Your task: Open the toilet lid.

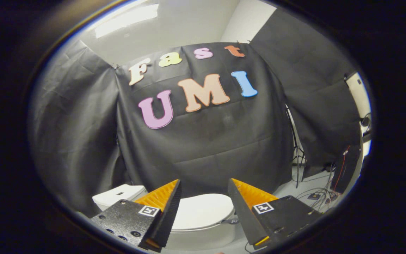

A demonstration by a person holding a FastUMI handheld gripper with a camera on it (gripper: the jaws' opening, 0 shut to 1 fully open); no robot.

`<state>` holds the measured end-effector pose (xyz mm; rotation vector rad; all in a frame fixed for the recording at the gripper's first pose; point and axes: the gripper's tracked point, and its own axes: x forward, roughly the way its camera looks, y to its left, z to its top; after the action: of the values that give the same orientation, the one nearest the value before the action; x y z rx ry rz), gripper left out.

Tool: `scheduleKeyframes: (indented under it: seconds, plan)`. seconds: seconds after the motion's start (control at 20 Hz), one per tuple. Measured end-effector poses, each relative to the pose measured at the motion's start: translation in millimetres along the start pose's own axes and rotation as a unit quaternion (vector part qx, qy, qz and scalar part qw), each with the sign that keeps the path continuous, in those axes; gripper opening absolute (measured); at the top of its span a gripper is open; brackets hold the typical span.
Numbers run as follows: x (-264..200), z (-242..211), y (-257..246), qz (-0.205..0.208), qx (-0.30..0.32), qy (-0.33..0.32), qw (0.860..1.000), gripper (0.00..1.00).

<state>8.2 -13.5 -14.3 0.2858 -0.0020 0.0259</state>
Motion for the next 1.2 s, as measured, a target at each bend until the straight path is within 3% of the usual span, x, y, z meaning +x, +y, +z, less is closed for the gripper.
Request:
scheduleKeyframes:
  seconds: [0.6,0.85,1.2]
  plan:
    - [2.4,-18.2,-41.9,-0.012,0.152,-0.042,0.987,0.77]
    - [18.4,-53.0,-70.4,-0.033,0.246,-0.056,0.967,0.76]
    - [59.1,-132.4,-95.3,-0.064,0.375,-0.043,0.924,0.73]
